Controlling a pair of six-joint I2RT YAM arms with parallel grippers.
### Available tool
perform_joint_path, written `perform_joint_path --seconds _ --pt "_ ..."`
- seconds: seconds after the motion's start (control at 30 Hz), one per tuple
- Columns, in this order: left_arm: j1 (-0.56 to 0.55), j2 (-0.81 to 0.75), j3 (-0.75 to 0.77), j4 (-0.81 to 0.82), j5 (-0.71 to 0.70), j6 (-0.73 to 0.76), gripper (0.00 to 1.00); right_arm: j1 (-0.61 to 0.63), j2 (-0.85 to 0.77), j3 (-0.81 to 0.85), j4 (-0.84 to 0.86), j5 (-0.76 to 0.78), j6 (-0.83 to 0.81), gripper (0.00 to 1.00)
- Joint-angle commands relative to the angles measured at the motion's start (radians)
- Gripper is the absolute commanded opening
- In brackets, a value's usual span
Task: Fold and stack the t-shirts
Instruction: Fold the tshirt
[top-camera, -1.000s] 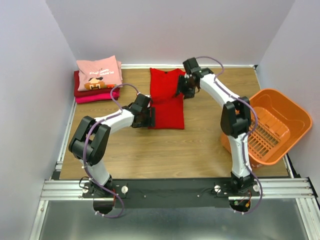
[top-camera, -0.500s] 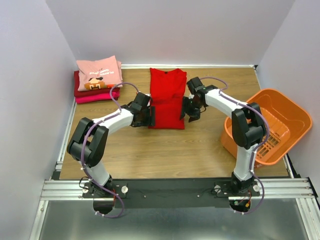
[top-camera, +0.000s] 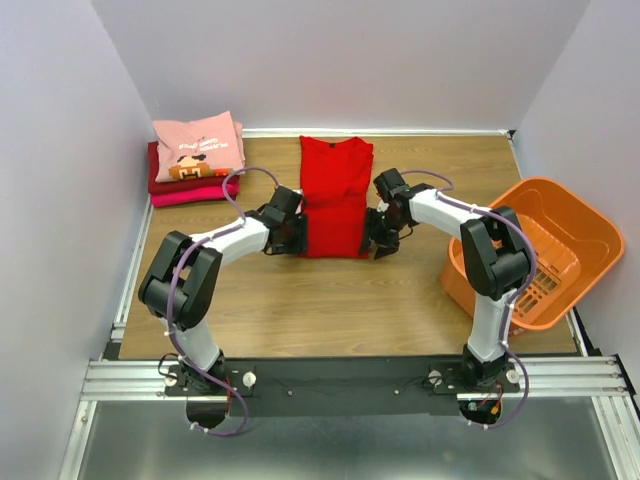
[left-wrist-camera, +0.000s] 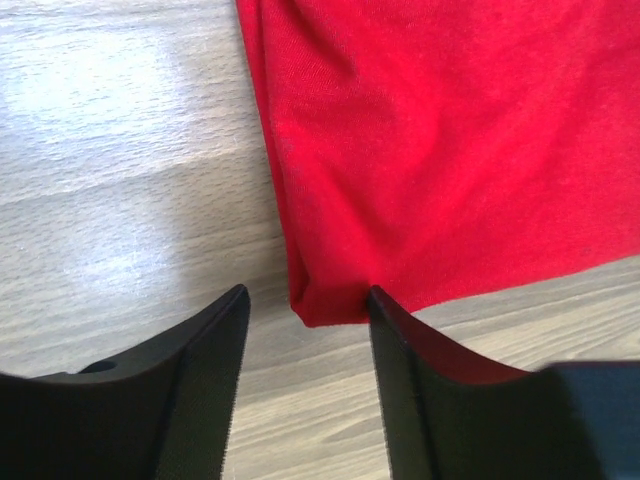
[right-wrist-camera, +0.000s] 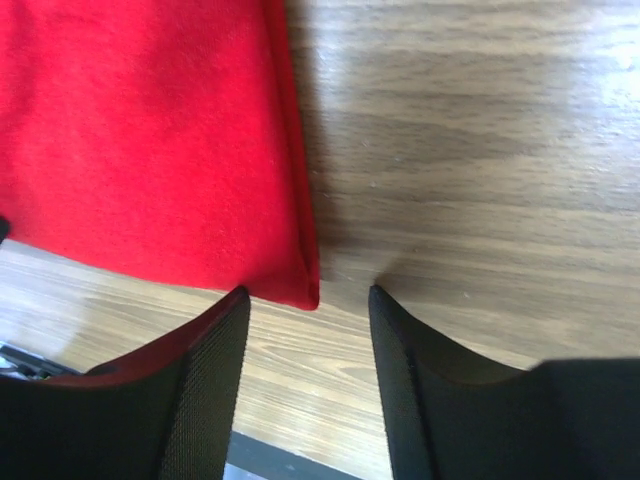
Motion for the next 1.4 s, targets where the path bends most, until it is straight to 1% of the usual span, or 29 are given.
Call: perform_joint_path --seconds 0.0,0.1,0.13,0.17,0.2,0.23,0.3,0.33,0.37,0.4,0.43,0.47,0.5,0.53,0.57,0.63,0.8,0.97,1.13,1.23,1.37 --pt "-0.005 0.019 -0.014 0.017 0.023 0.000 0.57 0.006 0.006 -0.008 0.050 -0.030 0.012 0.56" --pt "-0.005 0.017 -0.028 0.023 0.026 -0.002 0.54 0.006 0.022 -0.008 0.065 -0.036 0.014 0.51" --pt "-0.005 0.018 -0.037 0.024 0.031 -0.002 0.54 0.006 0.027 -0.006 0.070 -0.041 0.017 0.47" --pt "-0.005 0.018 -0.040 0.027 0.034 -0.002 0.52 0.008 0.030 -0.006 0.071 -0.044 0.017 0.45" --pt "-0.005 0.017 -0.043 0.035 0.038 -0.003 0.50 0.008 0.036 -0.008 0.074 -0.048 0.018 0.41" --pt "-0.005 0.017 -0.046 0.040 0.043 -0.005 0.49 0.008 0.038 -0.009 0.078 -0.048 0.018 0.40" --pt "-0.005 0.022 -0.055 0.047 0.046 -0.006 0.43 0.008 0.039 -0.012 0.078 -0.048 0.018 0.37" --pt "-0.005 0.023 -0.058 0.050 0.047 -0.008 0.42 0.009 0.041 -0.015 0.081 -0.050 0.020 0.34" --pt "-0.005 0.025 -0.063 0.053 0.051 -0.008 0.38 0.011 0.041 -0.020 0.079 -0.051 0.020 0.32" --pt "-0.005 0.026 -0.065 0.058 0.052 -0.008 0.35 0.011 0.041 -0.023 0.081 -0.054 0.018 0.27" --pt "-0.005 0.026 -0.066 0.061 0.058 -0.008 0.30 0.013 0.041 -0.026 0.082 -0.057 0.020 0.24" --pt "-0.005 0.028 -0.072 0.066 0.060 -0.008 0.27 0.011 0.041 -0.032 0.082 -0.061 0.018 0.21" --pt "-0.005 0.029 -0.074 0.072 0.063 -0.006 0.23 0.011 0.041 -0.034 0.082 -0.067 0.017 0.13" --pt "-0.005 0.031 -0.075 0.075 0.069 -0.005 0.09 0.013 0.036 -0.035 0.082 -0.068 0.012 0.09" --pt "-0.005 0.029 -0.075 0.076 0.070 0.000 0.01 0.013 0.030 -0.038 0.081 -0.073 0.011 0.05" --pt "-0.005 0.023 -0.077 0.079 0.072 0.008 0.00 0.013 0.016 -0.043 0.081 -0.080 0.009 0.00" --pt "-0.005 -0.052 -0.080 0.063 0.067 0.032 0.00 0.013 -0.069 -0.067 0.064 -0.104 0.006 0.01" --pt "-0.005 -0.144 -0.089 0.009 0.089 0.057 0.00 0.014 -0.152 -0.087 -0.010 -0.104 -0.011 0.00" --pt "-0.022 -0.280 -0.133 -0.080 0.104 0.061 0.00 0.023 -0.244 -0.091 -0.106 -0.097 -0.031 0.00" --pt "-0.030 -0.389 -0.175 -0.132 0.118 0.046 0.00 0.037 -0.287 -0.086 -0.166 -0.087 -0.032 0.00" --pt "-0.041 -0.550 -0.203 -0.180 0.191 0.018 0.00 0.062 -0.373 -0.078 -0.232 -0.073 -0.016 0.00"
